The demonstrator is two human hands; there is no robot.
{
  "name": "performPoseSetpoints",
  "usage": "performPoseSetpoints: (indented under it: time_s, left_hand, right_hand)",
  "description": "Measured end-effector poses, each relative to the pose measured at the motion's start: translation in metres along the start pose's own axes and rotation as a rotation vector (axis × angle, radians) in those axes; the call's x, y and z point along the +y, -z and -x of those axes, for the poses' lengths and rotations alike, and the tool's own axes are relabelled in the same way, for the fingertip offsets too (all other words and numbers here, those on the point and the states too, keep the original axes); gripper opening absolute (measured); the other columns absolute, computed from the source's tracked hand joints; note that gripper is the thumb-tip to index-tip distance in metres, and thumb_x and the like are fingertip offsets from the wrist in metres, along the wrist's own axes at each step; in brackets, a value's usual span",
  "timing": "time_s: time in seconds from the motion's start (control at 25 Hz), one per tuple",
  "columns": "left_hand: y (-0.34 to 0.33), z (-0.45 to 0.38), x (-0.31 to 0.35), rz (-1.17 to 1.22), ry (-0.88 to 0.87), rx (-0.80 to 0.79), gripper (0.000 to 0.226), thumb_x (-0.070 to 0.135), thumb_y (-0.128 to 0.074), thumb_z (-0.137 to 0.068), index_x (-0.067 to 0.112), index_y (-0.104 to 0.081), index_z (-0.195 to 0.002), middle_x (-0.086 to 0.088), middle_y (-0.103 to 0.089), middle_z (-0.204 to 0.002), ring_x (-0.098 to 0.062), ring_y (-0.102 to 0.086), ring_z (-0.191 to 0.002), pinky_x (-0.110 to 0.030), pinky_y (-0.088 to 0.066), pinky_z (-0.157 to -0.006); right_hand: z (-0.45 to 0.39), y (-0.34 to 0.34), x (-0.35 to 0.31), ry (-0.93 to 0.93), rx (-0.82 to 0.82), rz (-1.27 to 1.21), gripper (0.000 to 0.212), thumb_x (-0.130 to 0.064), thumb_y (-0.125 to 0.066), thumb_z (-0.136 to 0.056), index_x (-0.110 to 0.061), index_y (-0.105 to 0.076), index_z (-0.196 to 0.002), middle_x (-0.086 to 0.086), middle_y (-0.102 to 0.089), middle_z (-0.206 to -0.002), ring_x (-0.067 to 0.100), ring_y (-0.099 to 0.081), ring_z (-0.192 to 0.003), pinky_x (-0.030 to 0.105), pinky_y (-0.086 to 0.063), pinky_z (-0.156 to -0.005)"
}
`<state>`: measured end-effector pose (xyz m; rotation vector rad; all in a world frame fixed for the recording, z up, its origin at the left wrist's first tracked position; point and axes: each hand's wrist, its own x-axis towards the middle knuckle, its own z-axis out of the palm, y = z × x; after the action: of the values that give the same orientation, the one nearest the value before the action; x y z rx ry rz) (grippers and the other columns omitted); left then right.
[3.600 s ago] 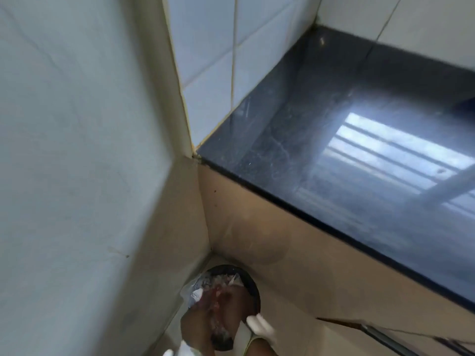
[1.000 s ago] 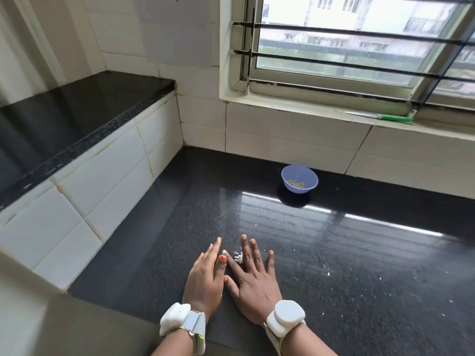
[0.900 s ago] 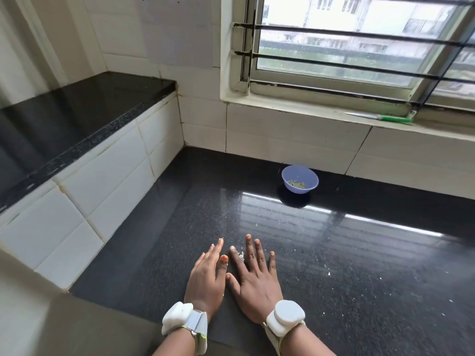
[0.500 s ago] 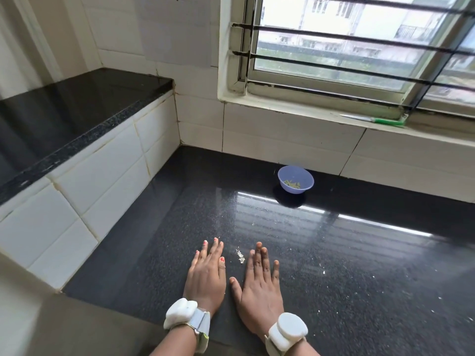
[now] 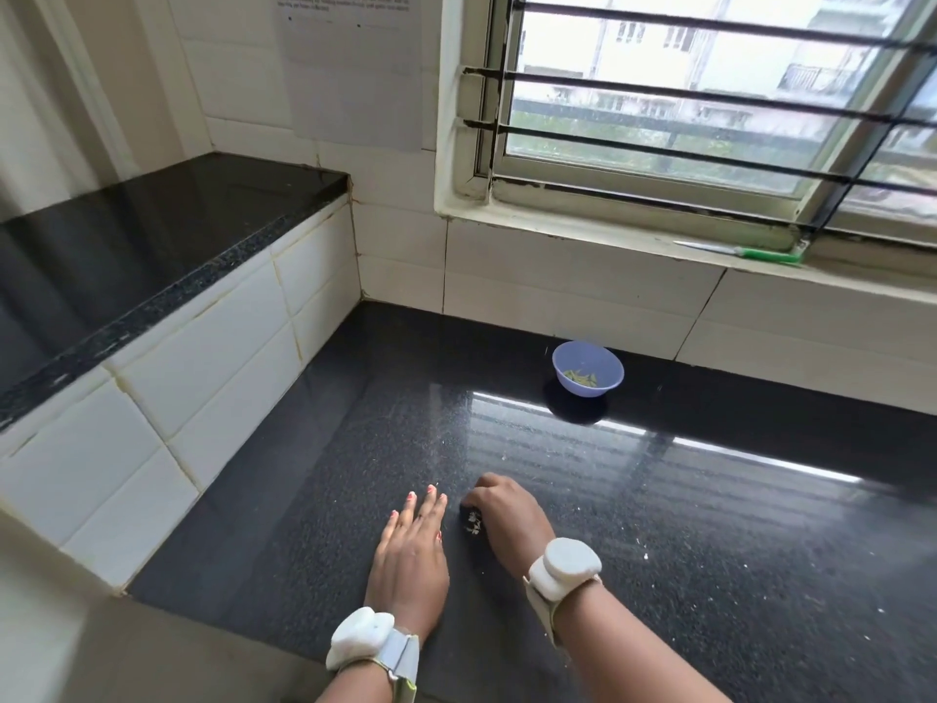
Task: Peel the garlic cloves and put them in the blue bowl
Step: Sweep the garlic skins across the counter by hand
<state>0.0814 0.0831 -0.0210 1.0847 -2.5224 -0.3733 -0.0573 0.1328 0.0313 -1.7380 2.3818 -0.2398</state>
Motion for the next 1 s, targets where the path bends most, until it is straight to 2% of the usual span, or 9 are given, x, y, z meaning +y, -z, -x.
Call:
performPoseSetpoints:
  time_s: [0.16, 0.32, 0.48, 0.8, 1.0]
  left_hand:
    - [-0.004, 0.001, -0.002, 0.001, 0.001, 0.019, 0.049, 0.019, -0.034, -0.08, 0.014, -0.067, -0.116, 0.001, -0.065, -0.122, -0.023, -0.063, -0.111, -0.032, -0.031, -0.097]
    - [-0.007, 0.002, -0.003, 0.002, -0.002, 0.026, 0.049, 0.02, -0.034, -0.081, 0.015, -0.067, -0.116, 0.002, -0.065, -0.123, -0.022, -0.062, -0.112, -0.031, -0.031, -0.098]
    - [-0.007, 0.002, -0.003, 0.007, -0.008, 0.038, 0.049, 0.019, -0.034, -0.079, 0.017, -0.067, -0.115, 0.003, -0.065, -0.122, -0.021, -0.063, -0.112, -0.03, -0.031, -0.097]
    - [-0.008, 0.001, -0.005, 0.003, -0.02, 0.051, 0.049, 0.018, -0.034, -0.077, 0.02, -0.068, -0.113, 0.006, -0.064, -0.123, -0.018, -0.063, -0.112, -0.029, -0.031, -0.098]
    - [-0.009, 0.002, -0.005, 0.014, -0.024, 0.061, 0.048, 0.018, -0.034, -0.078, 0.021, -0.069, -0.111, 0.006, -0.064, -0.122, -0.018, -0.062, -0.112, -0.027, -0.032, -0.097]
  right_hand:
    - [-0.001, 0.004, -0.01, 0.035, -0.082, 0.138, 0.027, -0.007, -0.045, -0.093, -0.004, -0.067, -0.108, 0.014, -0.057, -0.108, 0.032, -0.06, -0.1, 0.037, -0.045, -0.078]
    - [0.002, 0.005, -0.007, 0.067, -0.115, 0.137, 0.025, -0.006, -0.046, -0.094, -0.003, -0.067, -0.108, 0.015, -0.058, -0.108, 0.034, -0.061, -0.099, 0.037, -0.046, -0.076]
    - [0.005, 0.005, -0.006, 0.107, -0.178, 0.127, 0.025, -0.006, -0.047, -0.093, -0.001, -0.067, -0.107, 0.016, -0.058, -0.108, 0.034, -0.062, -0.1, 0.038, -0.05, -0.081]
    - [0.004, 0.023, 0.003, 0.152, -0.141, 0.021, 0.041, 0.002, -0.046, -0.088, -0.018, -0.068, -0.116, 0.008, -0.061, -0.117, 0.028, -0.058, -0.11, 0.036, -0.046, -0.09]
    - [0.013, 0.013, 0.0, 0.177, -0.137, 0.045, 0.033, -0.002, -0.044, -0.092, -0.012, -0.066, -0.114, 0.011, -0.055, -0.113, 0.033, -0.059, -0.103, 0.036, -0.044, -0.083]
